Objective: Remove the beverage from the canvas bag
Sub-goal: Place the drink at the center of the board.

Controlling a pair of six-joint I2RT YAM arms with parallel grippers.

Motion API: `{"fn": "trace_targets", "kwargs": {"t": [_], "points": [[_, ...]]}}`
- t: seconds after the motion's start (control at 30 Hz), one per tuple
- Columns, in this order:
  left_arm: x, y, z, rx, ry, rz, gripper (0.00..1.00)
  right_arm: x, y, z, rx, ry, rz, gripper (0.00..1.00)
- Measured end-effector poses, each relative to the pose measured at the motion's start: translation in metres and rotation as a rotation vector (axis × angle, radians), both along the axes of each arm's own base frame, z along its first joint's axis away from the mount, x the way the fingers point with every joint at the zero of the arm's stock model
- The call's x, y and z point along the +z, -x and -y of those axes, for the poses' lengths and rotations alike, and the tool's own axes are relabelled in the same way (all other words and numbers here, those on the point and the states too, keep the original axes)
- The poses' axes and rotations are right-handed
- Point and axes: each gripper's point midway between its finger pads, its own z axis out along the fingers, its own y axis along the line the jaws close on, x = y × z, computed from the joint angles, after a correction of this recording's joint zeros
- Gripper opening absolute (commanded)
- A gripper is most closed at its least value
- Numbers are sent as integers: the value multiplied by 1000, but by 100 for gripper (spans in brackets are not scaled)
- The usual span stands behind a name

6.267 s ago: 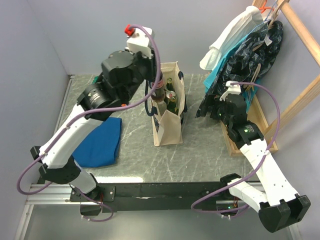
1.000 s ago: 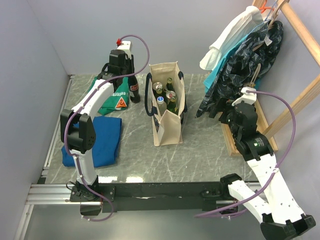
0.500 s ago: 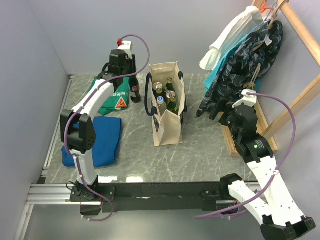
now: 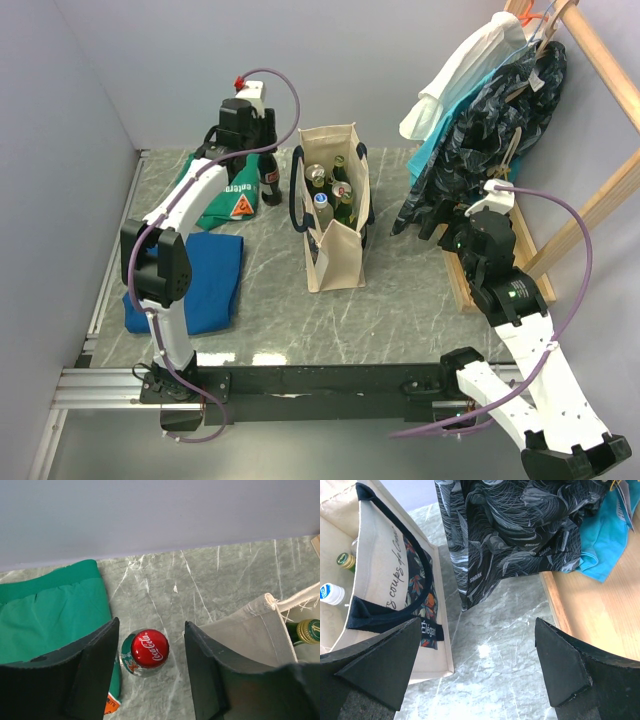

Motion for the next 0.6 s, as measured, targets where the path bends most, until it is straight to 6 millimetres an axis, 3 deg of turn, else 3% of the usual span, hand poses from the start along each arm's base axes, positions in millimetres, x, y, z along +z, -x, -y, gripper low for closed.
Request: {"fn": "trace_targets", "kwargs": {"t": [0.07,0.13,0.27,0.6], "points": [[1,0,0,1,0,0,73,0,0,0,1,0,1,100],[3,1,-1,4,0,-4,77,1,0,0,2,-1,2,100],[17,4,-3,15,6,6,98,3,2,-1,10,-3,9,100],[82,24,-15,50,42,112,96,4,3,-3,30,-3,15,100]]}}
